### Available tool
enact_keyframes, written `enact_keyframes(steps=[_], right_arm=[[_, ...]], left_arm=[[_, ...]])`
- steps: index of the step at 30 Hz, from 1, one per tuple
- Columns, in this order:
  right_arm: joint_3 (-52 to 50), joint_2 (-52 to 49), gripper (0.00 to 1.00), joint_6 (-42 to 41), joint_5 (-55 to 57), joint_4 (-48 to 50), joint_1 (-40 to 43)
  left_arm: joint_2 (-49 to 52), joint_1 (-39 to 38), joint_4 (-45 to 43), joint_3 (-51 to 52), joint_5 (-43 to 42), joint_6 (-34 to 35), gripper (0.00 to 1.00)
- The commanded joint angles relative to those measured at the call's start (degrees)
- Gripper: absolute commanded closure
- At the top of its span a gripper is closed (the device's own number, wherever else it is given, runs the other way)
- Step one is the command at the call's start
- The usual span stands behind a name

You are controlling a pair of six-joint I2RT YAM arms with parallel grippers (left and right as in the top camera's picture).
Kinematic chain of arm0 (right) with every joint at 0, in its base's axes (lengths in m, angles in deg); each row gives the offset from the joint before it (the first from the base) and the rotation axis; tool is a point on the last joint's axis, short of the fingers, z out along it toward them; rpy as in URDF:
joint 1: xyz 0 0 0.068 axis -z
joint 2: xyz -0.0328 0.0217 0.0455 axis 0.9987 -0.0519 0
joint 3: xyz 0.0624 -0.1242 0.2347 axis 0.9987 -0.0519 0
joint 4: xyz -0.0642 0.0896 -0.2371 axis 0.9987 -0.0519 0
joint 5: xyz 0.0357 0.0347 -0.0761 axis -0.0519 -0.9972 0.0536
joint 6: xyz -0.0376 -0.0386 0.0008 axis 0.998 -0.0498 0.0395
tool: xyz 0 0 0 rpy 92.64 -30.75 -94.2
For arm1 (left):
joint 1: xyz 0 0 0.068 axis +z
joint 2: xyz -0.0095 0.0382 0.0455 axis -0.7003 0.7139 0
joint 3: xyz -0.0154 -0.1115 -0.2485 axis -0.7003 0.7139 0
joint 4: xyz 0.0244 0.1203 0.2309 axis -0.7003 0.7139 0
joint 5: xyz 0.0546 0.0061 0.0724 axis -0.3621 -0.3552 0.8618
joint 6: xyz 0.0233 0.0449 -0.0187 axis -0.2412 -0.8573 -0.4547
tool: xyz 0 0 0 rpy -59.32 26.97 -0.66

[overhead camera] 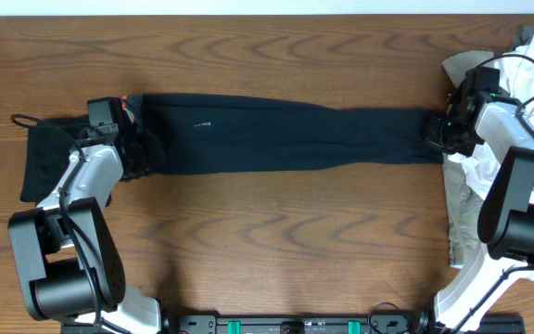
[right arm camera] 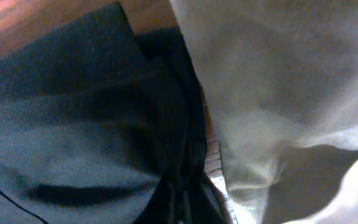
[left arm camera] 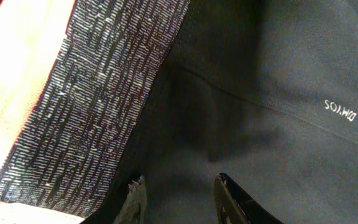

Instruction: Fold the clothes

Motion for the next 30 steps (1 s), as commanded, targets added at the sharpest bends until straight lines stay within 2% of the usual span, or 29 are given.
enact_keyframes(steps=[1,14,24,30], right_arm=[[-0.3,-0.9,0.99,-0.4,-1.4,0.0,0.0],[-0.3,7.1,0.99,-0.3,0.8,-8.2,0.2],[-0.4,7.3,0.98,-0.4,8.9,-13.2,0.6],[-0.4,7.3,0.97,-0.4,9.6,-14.4,2.4]], left_arm=[[-0.1,0.0,0.4,-0.7,0.3,-0.6,0.62],[-0.1,0.0,0.5,-0.7,0.3,-0.6,0.62],[-0.1,0.0,1.2,-0.7,0.3,-0.8,0.62],[-0.1,0.0,1.2,-0.7,0.3,-0.8,0.62]])
